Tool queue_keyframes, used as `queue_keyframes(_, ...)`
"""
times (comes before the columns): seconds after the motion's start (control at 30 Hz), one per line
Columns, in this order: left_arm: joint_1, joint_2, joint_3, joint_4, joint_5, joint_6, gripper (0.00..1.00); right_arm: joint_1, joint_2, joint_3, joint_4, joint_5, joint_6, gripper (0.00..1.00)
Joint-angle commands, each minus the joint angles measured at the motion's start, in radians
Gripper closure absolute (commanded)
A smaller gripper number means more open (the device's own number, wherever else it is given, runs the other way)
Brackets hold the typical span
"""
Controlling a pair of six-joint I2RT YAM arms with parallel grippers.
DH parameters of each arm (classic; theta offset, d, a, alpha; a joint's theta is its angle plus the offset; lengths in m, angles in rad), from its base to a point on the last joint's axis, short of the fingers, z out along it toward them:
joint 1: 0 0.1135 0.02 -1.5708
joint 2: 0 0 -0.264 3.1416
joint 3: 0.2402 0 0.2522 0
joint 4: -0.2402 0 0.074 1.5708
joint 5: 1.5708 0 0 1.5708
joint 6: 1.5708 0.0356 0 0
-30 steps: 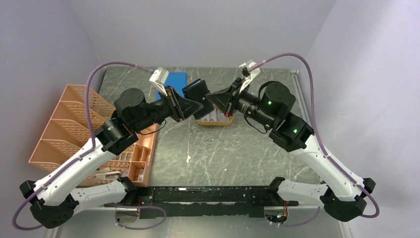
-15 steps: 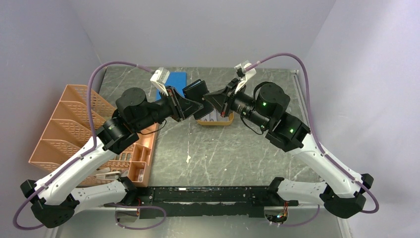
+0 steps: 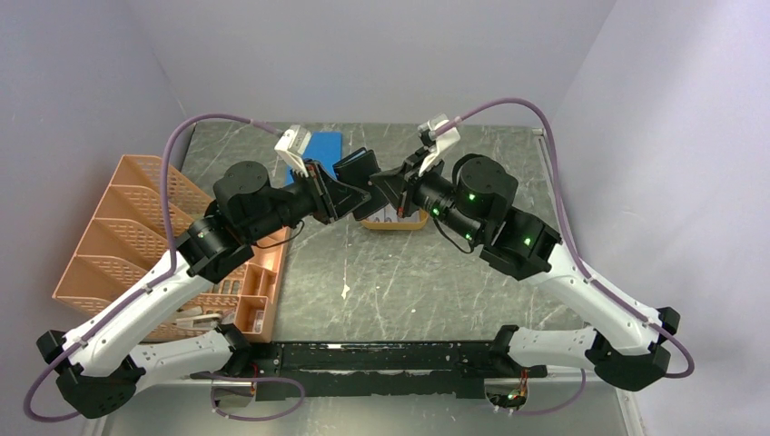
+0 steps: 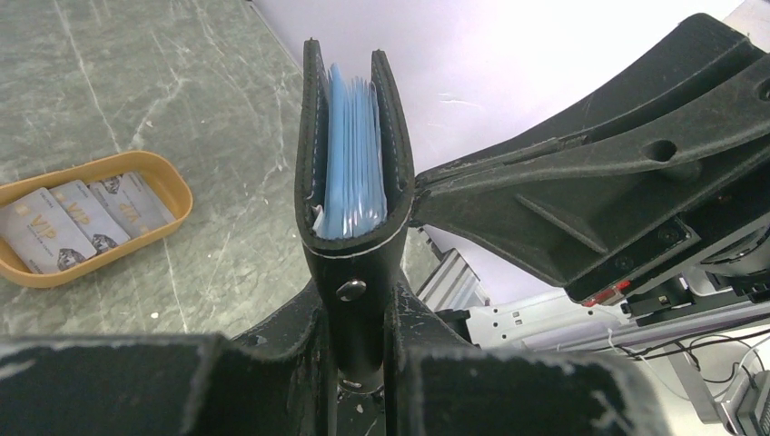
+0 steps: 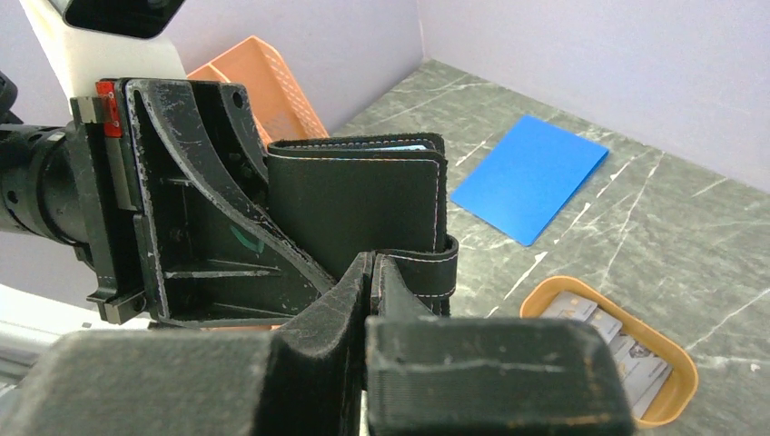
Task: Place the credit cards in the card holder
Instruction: Close the card holder.
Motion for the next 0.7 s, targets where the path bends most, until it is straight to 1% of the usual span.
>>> queue_keyframes(0.0,-0.006,-0.029,0.016,0.067,0.022,0.012,0.95,0.036,0.024,0.017,-0.041,0.047,-0.025,1.0)
queue_keyframes(0.4,-0.006,-0.058,0.005,0.069,-0.009,0.009,0.95,0.064,0.033,0.019,-0.052,0.073,-0.055,1.0)
queue_keyframes(0.67,-0.005,-0.067,-0.001,0.08,-0.002,0.005,0.95,0.071,0.03,0.013,-0.05,0.089,-0.068,1.0)
